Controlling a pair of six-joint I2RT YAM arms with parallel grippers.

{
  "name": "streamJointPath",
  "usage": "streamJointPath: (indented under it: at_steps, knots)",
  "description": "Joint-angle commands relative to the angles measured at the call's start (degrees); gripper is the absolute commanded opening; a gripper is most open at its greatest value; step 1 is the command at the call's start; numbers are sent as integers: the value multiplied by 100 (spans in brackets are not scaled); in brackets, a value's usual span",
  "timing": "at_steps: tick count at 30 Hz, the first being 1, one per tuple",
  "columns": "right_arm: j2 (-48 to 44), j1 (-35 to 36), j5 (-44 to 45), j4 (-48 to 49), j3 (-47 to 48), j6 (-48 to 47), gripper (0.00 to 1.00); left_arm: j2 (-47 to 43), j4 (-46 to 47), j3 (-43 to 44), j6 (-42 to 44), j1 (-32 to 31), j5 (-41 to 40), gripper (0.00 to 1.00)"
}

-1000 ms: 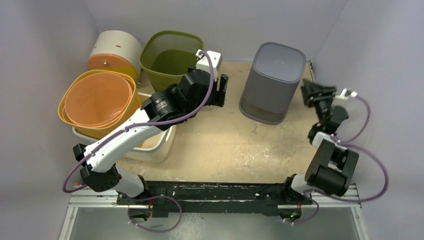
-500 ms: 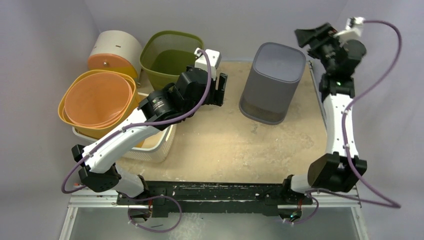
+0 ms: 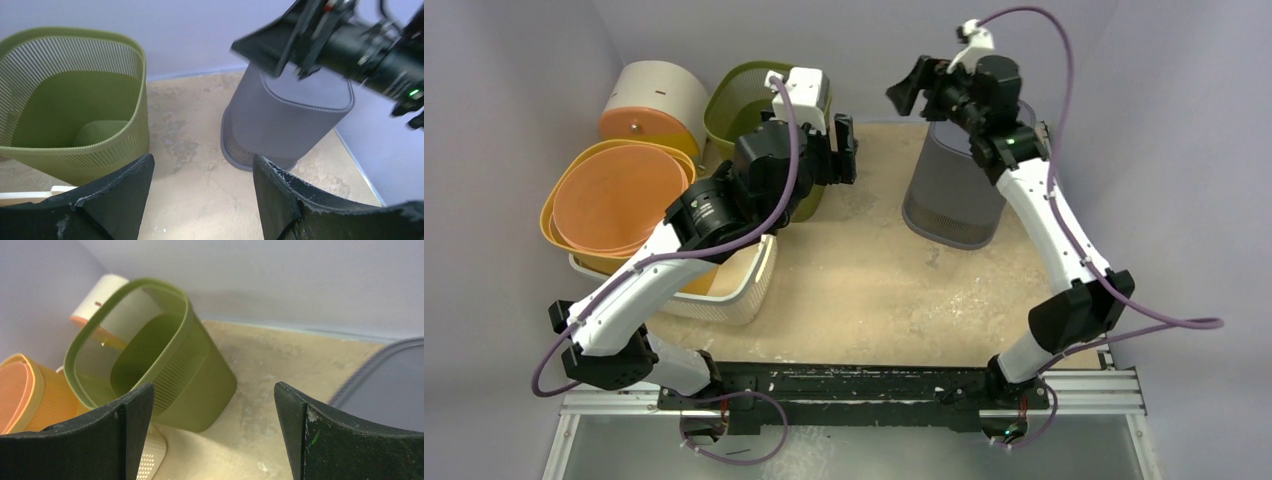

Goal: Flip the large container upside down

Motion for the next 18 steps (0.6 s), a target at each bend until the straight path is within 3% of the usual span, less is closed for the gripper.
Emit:
streamJointPath:
  at_steps: [1, 9, 18]
  knots:
    - [200, 668, 432, -111, -16, -295, 91, -297, 502, 261, 140, 12, -314, 69]
    - [348, 980, 494, -132, -873, -186, 91, -334, 470, 223, -19, 10, -390, 69]
    - [571, 973, 1280, -779, -1340, -496, 92, -271, 528, 139, 22, 7, -472, 69]
